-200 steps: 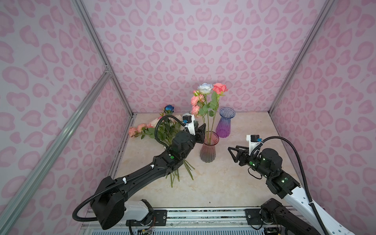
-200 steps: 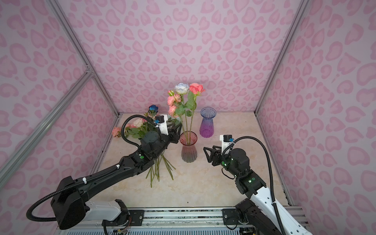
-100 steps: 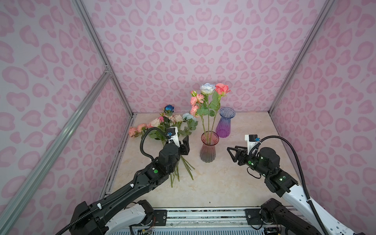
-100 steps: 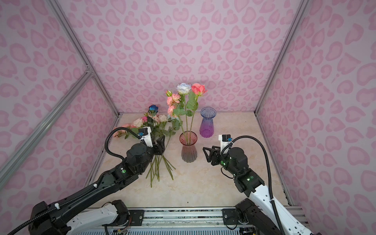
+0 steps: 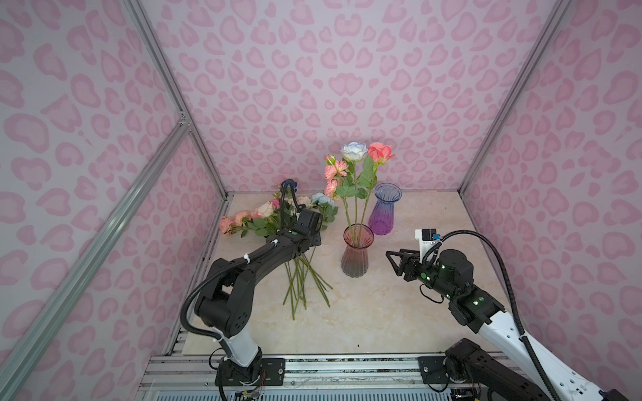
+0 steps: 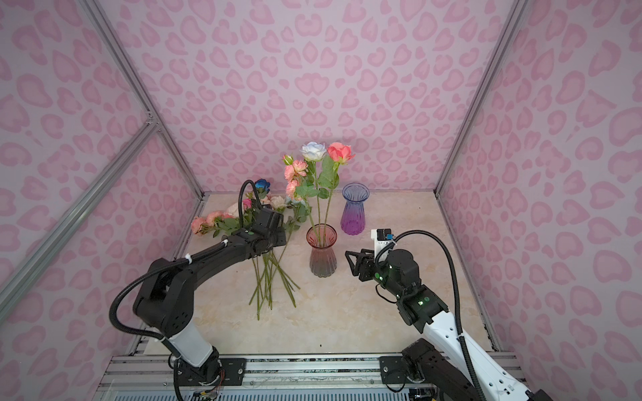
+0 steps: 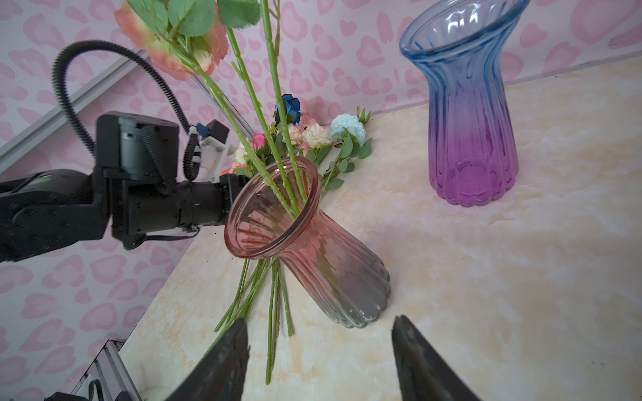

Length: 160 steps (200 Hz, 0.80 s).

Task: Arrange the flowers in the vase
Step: 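Move the left gripper back down and close on another rose stem, then lift the pale blue rose high out of the bunch with the left gripper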

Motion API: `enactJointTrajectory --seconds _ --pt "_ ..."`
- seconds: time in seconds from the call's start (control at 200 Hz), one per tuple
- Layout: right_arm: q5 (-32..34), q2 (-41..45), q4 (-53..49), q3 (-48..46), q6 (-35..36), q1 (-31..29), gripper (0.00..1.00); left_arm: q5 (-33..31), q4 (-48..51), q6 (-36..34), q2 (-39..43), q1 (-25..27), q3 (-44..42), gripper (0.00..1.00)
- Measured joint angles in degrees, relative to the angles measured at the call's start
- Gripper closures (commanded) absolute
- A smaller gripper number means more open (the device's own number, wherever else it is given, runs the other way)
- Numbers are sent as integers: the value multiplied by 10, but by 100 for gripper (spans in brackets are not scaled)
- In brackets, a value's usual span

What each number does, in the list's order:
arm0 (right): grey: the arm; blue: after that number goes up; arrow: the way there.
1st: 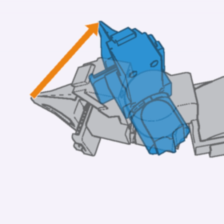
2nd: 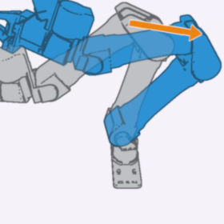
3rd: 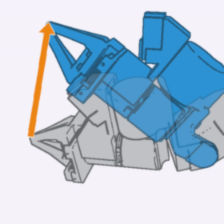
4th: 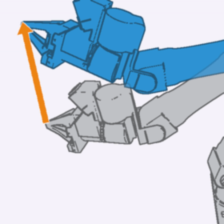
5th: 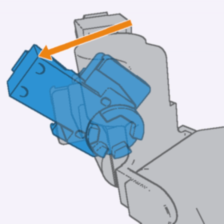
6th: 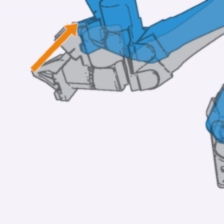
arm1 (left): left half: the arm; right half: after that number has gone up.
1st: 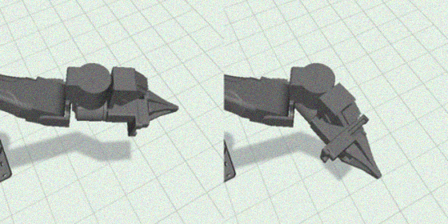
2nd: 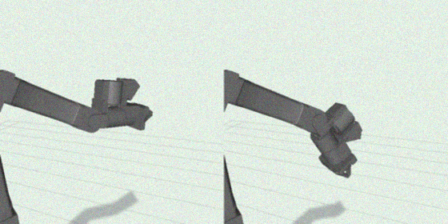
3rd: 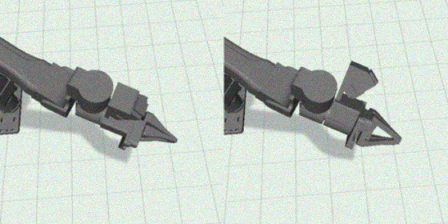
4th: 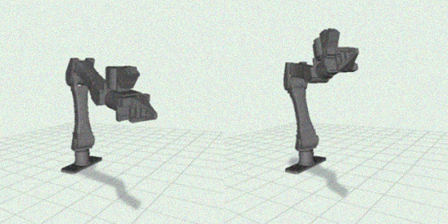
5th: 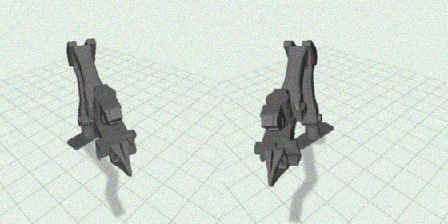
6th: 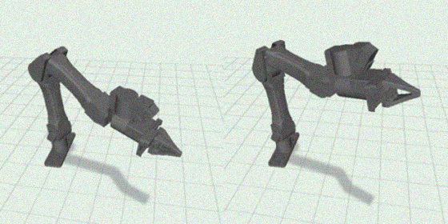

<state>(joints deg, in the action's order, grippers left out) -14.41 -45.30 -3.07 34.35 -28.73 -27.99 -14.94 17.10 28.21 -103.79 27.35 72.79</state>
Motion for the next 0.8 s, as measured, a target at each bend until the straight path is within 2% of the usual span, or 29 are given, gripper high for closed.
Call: enactJointTrajectory --seconds 0.22,0.515,0.53,0.615,0.74,0.8 --pt "-2 -1 1 -3 7 20 33 43 54 -26 -141 -15 123 62" --pt "-19 -14 5 -14 7 38 33 86 79 -57 -199 -19 173 63" --pt "-19 -15 5 -14 7 38 33 88 81 -58 -202 -20 174 67" --pt "-22 -16 5 -14 7 40 33 91 82 -60 -210 -23 180 75" --pt "-23 -16 4 -14 7 42 33 95 81 -68 -213 -29 183 93" --pt "-23 -15 4 -14 7 43 33 102 79 -70 -212 -31 181 97"
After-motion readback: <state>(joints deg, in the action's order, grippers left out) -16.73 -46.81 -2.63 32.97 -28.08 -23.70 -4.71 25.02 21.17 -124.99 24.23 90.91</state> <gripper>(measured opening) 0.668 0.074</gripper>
